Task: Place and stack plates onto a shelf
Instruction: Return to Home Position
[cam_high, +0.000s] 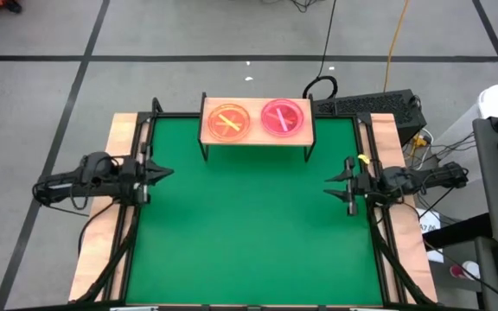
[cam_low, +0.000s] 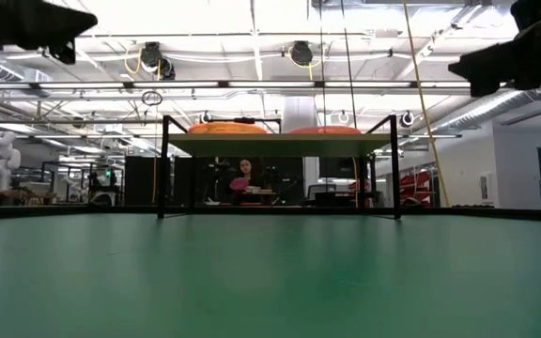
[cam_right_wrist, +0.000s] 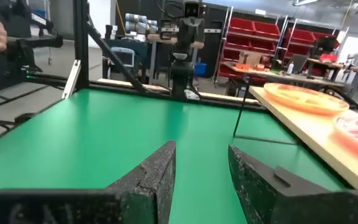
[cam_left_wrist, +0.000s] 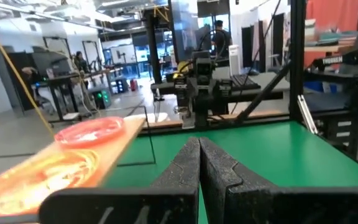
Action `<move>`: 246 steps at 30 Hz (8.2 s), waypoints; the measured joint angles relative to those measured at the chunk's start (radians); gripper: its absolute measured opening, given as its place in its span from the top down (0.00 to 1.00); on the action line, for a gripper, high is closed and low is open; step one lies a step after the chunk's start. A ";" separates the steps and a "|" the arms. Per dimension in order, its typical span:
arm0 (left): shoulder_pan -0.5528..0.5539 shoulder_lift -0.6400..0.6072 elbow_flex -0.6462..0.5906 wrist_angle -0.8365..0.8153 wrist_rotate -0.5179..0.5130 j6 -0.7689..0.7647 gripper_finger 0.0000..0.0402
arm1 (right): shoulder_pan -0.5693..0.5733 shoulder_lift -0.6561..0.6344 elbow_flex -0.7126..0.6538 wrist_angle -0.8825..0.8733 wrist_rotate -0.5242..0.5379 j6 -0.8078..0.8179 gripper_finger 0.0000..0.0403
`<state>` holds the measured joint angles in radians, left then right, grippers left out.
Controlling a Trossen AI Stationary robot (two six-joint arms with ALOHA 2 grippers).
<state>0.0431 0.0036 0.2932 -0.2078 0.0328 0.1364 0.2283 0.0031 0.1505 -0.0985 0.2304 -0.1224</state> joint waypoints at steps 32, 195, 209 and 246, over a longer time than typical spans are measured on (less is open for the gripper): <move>-0.001 0.002 -0.284 0.280 0.150 -0.180 0.97 | -0.013 0.000 -0.134 0.211 -0.147 -0.005 0.67; -0.001 0.003 -0.283 0.282 0.150 -0.160 0.96 | -0.012 0.000 -0.135 0.195 -0.150 -0.178 0.67; -0.001 0.003 -0.283 0.282 0.150 -0.160 0.96 | -0.012 0.000 -0.136 0.195 -0.150 -0.178 0.67; -0.001 0.003 -0.283 0.282 0.149 -0.160 0.96 | -0.012 0.000 -0.136 0.195 -0.150 -0.178 0.67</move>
<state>0.0425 0.0063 0.0105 0.0746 0.1822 -0.0231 0.2161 0.0032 0.0147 0.0967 0.0807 -0.3004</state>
